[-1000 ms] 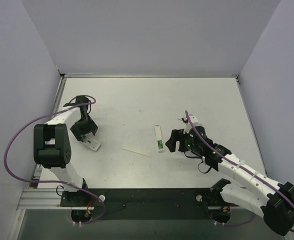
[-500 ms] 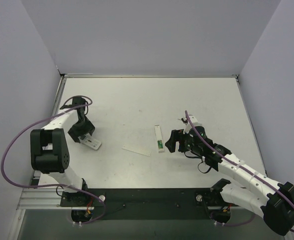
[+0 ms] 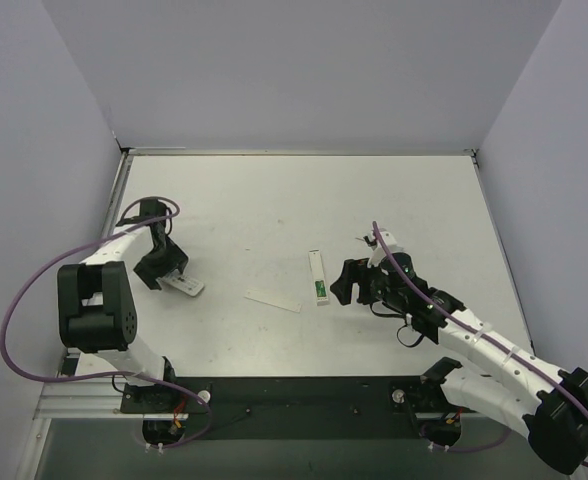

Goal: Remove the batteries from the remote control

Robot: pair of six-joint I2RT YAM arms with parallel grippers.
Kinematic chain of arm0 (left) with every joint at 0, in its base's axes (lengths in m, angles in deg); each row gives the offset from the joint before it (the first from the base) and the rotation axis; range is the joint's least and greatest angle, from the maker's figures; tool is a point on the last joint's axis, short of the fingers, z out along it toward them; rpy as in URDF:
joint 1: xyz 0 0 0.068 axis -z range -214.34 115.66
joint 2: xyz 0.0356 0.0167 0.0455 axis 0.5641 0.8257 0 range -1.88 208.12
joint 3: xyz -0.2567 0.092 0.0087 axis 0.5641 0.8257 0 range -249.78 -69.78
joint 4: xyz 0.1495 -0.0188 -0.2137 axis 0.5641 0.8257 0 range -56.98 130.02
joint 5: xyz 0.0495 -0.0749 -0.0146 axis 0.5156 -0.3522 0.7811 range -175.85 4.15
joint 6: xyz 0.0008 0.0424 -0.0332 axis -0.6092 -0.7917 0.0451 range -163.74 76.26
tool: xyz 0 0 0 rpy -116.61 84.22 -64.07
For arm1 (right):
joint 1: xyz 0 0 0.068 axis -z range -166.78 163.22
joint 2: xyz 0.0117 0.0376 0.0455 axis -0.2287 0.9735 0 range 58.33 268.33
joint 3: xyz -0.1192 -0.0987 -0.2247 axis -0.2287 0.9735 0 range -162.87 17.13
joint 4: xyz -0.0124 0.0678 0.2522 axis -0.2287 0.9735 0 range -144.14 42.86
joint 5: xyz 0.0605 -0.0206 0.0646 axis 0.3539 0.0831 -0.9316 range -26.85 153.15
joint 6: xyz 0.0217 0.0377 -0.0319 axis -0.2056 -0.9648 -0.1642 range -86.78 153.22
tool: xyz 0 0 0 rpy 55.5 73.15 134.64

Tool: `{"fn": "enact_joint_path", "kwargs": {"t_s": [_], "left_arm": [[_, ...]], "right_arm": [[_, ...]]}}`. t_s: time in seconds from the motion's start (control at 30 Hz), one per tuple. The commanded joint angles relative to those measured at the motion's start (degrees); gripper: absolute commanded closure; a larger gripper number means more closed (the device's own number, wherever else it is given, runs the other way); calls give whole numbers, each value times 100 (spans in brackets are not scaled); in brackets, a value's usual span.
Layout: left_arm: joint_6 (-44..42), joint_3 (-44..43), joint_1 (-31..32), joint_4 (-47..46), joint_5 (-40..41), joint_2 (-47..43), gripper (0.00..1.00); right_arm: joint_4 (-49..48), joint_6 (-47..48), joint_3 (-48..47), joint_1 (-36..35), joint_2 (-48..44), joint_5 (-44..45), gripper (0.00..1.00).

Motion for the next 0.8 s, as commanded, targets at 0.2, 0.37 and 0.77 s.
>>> {"fn": "enact_joint_path", "kwargs": {"t_s": [0.2, 0.37, 0.77], "left_arm": [[320, 229, -36, -543, -205, -248, 23], [320, 229, -36, -455, -126, -310, 23], [267, 360, -35, -402, -108, -230, 31]], "right_arm": [[-176, 63, 59, 28, -171, -38, 26], [-176, 46, 59, 37, -179, -21, 25], [-167, 28, 120, 28, -276, 14, 25]]}}
